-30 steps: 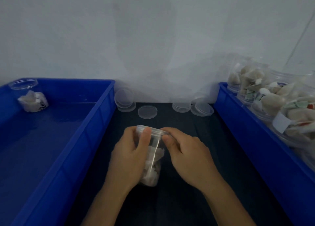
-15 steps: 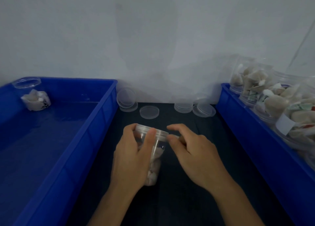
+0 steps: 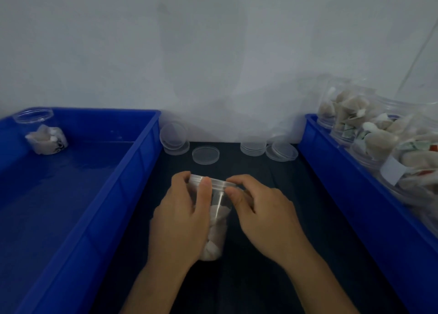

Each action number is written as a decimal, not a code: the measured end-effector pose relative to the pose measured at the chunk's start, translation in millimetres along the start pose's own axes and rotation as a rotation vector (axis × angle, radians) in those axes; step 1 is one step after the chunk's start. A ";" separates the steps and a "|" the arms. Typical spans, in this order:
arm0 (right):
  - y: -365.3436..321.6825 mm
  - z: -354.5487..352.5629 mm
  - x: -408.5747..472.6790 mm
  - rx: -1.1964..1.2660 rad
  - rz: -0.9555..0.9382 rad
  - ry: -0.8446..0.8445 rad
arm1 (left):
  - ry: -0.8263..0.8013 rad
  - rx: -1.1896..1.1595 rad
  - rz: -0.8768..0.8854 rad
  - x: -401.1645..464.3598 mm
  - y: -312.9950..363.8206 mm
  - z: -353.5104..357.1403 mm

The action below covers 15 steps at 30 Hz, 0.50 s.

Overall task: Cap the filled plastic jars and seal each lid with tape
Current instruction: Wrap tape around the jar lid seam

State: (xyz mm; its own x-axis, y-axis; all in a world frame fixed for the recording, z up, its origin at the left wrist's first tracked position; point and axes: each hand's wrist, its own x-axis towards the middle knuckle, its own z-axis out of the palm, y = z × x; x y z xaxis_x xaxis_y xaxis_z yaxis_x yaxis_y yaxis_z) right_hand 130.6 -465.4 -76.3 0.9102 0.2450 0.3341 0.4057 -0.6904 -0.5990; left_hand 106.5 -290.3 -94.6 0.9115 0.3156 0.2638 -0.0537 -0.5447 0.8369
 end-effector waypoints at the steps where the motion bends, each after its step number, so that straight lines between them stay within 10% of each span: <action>1: -1.7 0.7 -0.3 -0.018 -0.006 0.005 | 0.032 0.056 0.007 -1.2 1.9 1.3; 15: 14.1 -8.2 2.2 0.143 0.022 -0.142 | -0.066 -0.351 -0.066 0.0 0.1 -4.0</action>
State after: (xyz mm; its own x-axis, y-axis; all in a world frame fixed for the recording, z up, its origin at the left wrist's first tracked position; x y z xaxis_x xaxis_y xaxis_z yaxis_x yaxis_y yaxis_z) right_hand 137.6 -480.2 -78.0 0.9176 0.3314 0.2194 0.3839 -0.5958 -0.7055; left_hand 104.9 -287.2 -92.5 0.9414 0.2839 0.1822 -0.1207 -0.2211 0.9678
